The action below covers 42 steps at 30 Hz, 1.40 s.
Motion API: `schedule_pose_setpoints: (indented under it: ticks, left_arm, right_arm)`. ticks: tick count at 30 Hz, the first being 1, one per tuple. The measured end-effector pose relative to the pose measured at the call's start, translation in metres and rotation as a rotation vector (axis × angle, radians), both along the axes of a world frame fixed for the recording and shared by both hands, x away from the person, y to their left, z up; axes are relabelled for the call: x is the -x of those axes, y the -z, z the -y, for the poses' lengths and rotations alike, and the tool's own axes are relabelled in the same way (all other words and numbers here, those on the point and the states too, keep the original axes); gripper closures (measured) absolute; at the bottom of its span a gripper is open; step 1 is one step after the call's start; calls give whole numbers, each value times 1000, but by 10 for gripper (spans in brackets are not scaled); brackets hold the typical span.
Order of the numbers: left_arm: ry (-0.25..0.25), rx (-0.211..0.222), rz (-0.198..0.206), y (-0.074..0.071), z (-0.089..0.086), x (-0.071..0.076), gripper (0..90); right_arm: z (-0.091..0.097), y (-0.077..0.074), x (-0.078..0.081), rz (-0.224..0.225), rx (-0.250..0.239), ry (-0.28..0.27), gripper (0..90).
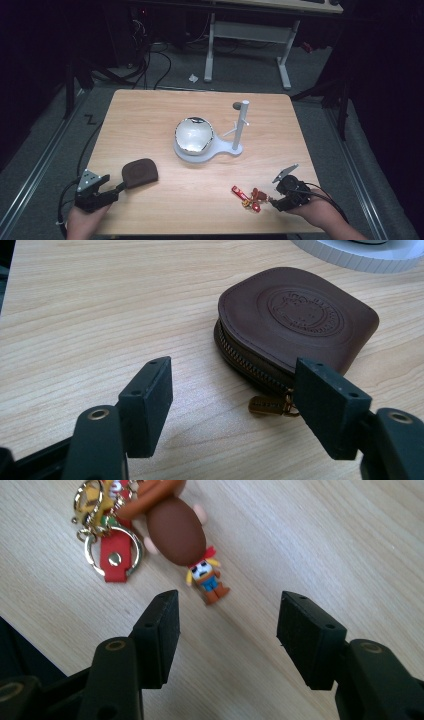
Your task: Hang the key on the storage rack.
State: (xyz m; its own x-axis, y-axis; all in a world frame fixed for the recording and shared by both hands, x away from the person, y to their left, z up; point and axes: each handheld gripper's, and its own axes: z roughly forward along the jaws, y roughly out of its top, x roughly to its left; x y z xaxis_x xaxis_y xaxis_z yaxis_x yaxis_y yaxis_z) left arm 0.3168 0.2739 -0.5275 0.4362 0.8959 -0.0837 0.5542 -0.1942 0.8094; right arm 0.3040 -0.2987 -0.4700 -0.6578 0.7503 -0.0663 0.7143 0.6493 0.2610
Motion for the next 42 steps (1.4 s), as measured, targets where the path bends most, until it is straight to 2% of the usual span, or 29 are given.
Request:
schedule_pose_setpoints:
  ticks: [4, 8, 15, 27, 31, 34, 35, 42]
  left_arm:
    - [0, -2, 4, 0, 0, 0, 334]
    - [-1, -3, 3, 0, 0, 0, 335]
    - [0, 0, 1, 0, -1, 0, 336]
    - [5, 1, 1, 0, 0, 0, 340]
    - [4, 3, 0, 0, 0, 0, 340]
    - [4, 5, 0, 1, 0, 0, 340]
    - [5, 5, -1, 1, 0, 0, 340]
    - [3, 9, -1, 1, 0, 0, 340]
  right_arm:
    - [-9, 1, -6, -1, -5, -24, 424]
    - [-18, 5, -14, -25, 1, -45, 429]
    - [-26, 10, -22, -45, -10, -60, 432]
    - [-32, 20, -23, -66, -20, -71, 470]
    - [-35, 24, -22, -50, -20, -88, 553]
    - [-36, 24, -22, -50, -16, -86, 605]
    - [-37, 22, -21, -59, -14, -75, 648]
    - [-34, 13, -20, -49, -15, -52, 651]
